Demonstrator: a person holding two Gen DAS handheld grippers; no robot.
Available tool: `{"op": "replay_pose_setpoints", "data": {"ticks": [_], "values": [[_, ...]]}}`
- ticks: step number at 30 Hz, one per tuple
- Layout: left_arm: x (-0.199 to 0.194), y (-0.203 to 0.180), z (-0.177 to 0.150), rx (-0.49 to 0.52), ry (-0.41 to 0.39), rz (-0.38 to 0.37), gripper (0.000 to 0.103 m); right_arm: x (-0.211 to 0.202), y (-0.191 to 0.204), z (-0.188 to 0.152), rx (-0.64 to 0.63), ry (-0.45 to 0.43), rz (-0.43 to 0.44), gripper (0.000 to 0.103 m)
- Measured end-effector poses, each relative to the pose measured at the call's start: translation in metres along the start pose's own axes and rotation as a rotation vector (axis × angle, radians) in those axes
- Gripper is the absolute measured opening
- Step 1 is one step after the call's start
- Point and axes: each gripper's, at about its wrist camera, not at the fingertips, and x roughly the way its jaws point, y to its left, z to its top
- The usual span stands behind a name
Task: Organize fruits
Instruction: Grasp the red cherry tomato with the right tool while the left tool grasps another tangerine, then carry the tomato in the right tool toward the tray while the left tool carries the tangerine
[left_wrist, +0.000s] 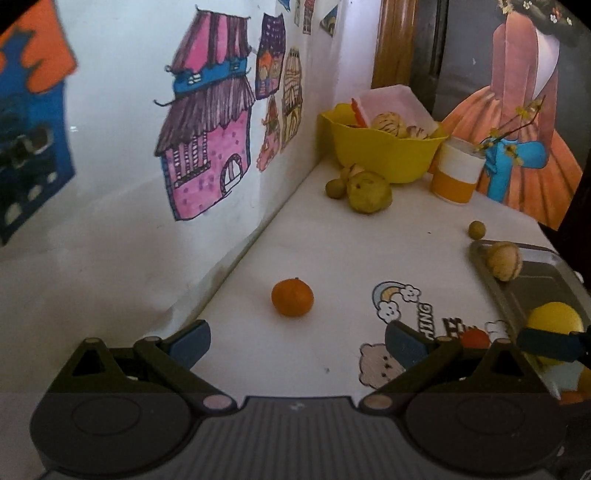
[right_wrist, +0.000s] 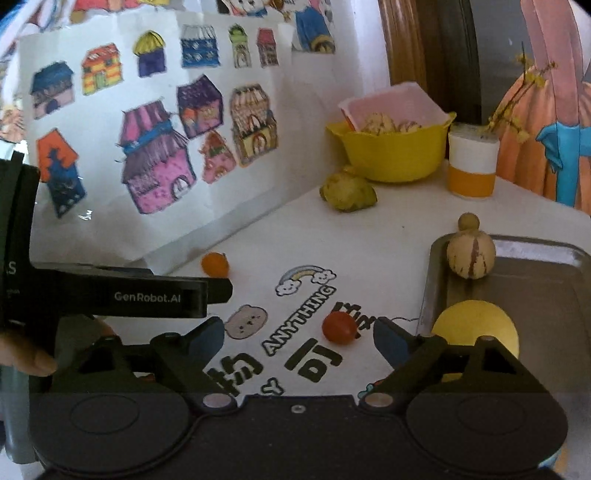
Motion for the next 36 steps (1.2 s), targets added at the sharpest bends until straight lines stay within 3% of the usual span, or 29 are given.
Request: {"op": "replay_pose_setpoints", "data": {"ticks": [5,11,20,23,25,28,34,36], "values": [[0.008,-0.002,0.003,0.025,-0.014,0.010,0.097,0.014,-0.006,-0.001,0.038,0.019,-0.021,0.077],[0.013,-0.002,0.005,0.030,-0.015,0.016,0.082,0.020,-0.007,0.002,0.035,0.013,-0.038,0.063],[0.021,-0.001,0.007,0.033,-0.017,0.053,0.063,0.026,-0.001,0.002,-0.016,0.020,-0.086,0.054],[0.022,-0.002,0.007,0.038,-0.019,0.049,0.054,0.030,0.001,0.001,-0.035,0.030,-0.103,0.051],[0.023,-0.003,0.008,0.035,-0.015,0.037,0.042,0.031,0.001,0.001,-0.042,0.033,-0.108,0.050],[0.024,-0.004,0.008,0.034,-0.014,0.026,0.034,0.033,0.000,0.001,-0.041,0.033,-0.114,0.044],[0.022,-0.008,0.006,0.037,-0.008,-0.005,0.031,0.034,0.000,0.001,-0.041,0.028,-0.119,0.038],[0.020,-0.012,0.005,0.047,-0.004,-0.019,0.030,0.034,0.001,0.001,-0.045,0.026,-0.121,0.031]]}}
